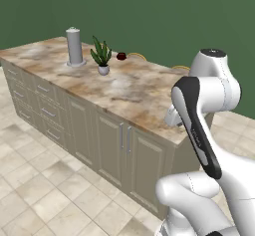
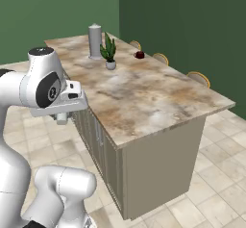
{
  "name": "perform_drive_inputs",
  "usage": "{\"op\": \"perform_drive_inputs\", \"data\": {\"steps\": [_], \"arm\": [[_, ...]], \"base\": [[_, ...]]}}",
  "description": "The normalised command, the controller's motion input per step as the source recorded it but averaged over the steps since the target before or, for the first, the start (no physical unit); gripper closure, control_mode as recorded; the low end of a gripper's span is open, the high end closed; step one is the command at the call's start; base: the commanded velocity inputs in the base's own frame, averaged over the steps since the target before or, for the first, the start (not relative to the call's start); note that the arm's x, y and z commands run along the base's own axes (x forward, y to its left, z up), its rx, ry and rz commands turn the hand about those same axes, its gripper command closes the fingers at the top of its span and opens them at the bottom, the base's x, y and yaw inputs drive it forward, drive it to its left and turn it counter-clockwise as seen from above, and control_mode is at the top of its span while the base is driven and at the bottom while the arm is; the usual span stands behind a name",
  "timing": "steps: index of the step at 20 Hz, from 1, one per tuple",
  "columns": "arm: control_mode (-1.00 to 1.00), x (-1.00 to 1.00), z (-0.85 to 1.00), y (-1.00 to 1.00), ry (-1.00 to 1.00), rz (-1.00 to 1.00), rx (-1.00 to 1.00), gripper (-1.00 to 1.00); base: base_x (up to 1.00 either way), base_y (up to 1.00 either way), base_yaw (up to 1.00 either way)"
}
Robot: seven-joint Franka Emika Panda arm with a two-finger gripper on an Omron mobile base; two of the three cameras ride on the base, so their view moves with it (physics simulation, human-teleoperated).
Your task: Pick up the marshmallow and place it in the cup of hot chocolate on the dining counter.
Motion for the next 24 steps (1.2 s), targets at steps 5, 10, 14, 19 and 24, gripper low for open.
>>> {"op": "perform_drive_inputs", "data": {"steps": [5, 10, 14, 19, 24], "arm": [[1.0, 0.0, 0.0, 0.0, 0.0, 0.0, 0.0, 1.0], [1.0, 0.0, 0.0, 0.0, 0.0, 0.0, 0.0, 1.0], [1.0, 0.0, 0.0, 0.0, 0.0, 0.0, 0.0, 1.0], [1.0, 0.0, 0.0, 0.0, 0.0, 0.0, 0.0, 1.0], [1.0, 0.0, 0.0, 0.0, 0.0, 0.0, 0.0, 1.0]], "base": [[0.31, -0.98, -0.01], [0.09, -1.0, -0.15], [0.21, -1.0, -0.14], [0.63, -1.0, 0.0], [0.74, -1.0, 0.0]]}}
